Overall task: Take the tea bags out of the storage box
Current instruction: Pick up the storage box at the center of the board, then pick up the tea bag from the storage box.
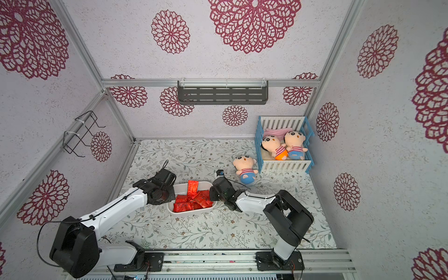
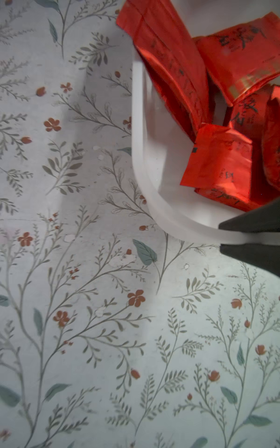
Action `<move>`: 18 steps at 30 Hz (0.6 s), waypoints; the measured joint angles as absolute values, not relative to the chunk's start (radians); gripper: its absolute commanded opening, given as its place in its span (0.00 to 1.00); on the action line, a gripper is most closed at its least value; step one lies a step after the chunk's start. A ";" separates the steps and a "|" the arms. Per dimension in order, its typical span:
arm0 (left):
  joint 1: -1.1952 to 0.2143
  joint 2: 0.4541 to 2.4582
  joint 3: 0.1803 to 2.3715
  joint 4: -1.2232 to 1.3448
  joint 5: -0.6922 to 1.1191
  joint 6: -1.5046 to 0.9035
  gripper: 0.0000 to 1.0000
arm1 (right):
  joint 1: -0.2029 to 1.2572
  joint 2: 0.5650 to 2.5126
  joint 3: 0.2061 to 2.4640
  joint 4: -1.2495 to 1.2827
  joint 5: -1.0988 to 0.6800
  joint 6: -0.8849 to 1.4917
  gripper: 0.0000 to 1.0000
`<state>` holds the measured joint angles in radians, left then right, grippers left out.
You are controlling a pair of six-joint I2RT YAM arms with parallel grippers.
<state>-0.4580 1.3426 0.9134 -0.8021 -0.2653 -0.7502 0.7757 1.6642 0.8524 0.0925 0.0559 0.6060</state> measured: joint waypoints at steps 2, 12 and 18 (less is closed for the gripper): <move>-0.458 1.343 0.952 -0.832 -0.291 -0.739 0.00 | 0.767 1.654 0.862 0.094 0.028 0.589 0.38; -0.453 1.343 1.088 -1.003 -0.398 -0.629 0.00 | 0.744 1.510 0.880 0.126 -0.095 0.490 0.44; -0.453 1.343 1.068 -1.024 -0.405 -0.587 0.00 | 0.744 1.512 0.879 0.203 -0.165 0.484 0.44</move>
<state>-0.4526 1.3434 1.0679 -1.0245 -0.4053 -0.5869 0.7444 1.5116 0.8791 0.2028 -0.1654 0.4835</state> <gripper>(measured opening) 0.098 0.440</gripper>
